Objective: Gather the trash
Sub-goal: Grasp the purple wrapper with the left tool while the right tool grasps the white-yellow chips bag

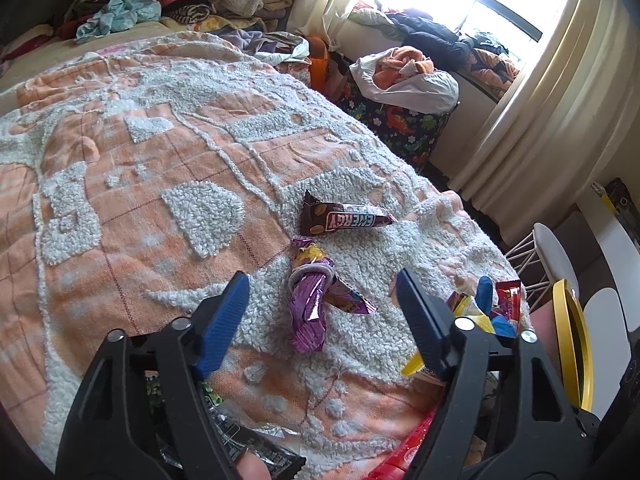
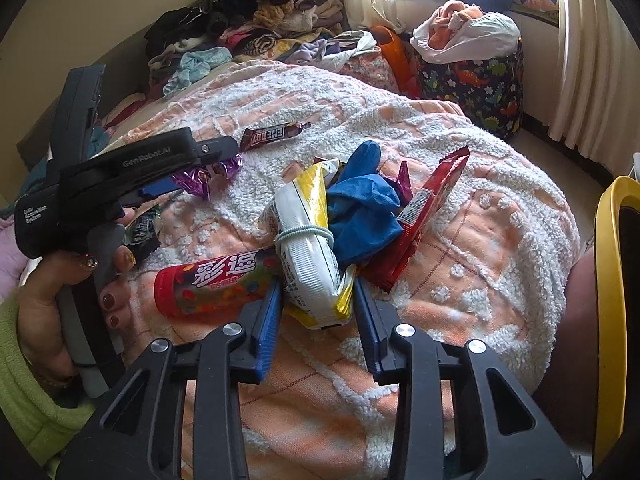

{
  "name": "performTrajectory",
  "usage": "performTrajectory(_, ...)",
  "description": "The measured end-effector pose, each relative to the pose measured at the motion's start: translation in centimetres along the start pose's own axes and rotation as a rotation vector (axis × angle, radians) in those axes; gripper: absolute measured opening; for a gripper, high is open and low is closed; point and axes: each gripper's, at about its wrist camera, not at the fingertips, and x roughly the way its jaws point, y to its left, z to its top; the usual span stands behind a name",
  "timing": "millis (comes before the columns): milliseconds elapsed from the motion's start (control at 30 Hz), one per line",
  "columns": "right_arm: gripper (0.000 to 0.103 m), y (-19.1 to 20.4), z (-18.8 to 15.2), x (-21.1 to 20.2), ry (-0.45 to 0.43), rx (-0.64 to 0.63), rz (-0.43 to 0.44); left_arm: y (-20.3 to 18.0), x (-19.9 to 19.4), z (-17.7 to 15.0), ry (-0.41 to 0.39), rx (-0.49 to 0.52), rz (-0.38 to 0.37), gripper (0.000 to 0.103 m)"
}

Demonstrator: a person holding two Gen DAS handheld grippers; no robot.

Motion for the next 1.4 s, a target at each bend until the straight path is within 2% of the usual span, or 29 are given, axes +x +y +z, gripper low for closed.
performTrajectory(33, 0.033, 0.0, 0.0, -0.1, -0.003, 0.001, 0.002, 0.1, 0.0, 0.0, 0.0, 0.0, 0.001, 0.062)
performTrajectory(167, 0.032, 0.1, -0.2, -0.9, -0.021, 0.006, 0.006, 0.2, 0.3, -0.1, 0.007, 0.005, 0.014, 0.04)
performTrajectory(267, 0.032, 0.1, -0.2, -1.6, -0.036, 0.01, 0.012, 0.1, 0.3, -0.2, 0.01, 0.012, 0.008, 0.029)
performTrajectory(667, 0.032, 0.8, 0.1, -3.8, -0.098, 0.001, 0.039, -1.1, -1.5, 0.1, -0.024, 0.039, -0.036, 0.029)
performTrajectory(1400, 0.03, -0.2, 0.8, -7.8, -0.224, 0.024, 0.01, -5.2, -4.2, 0.4, -0.061, 0.107, -0.103, 0.029)
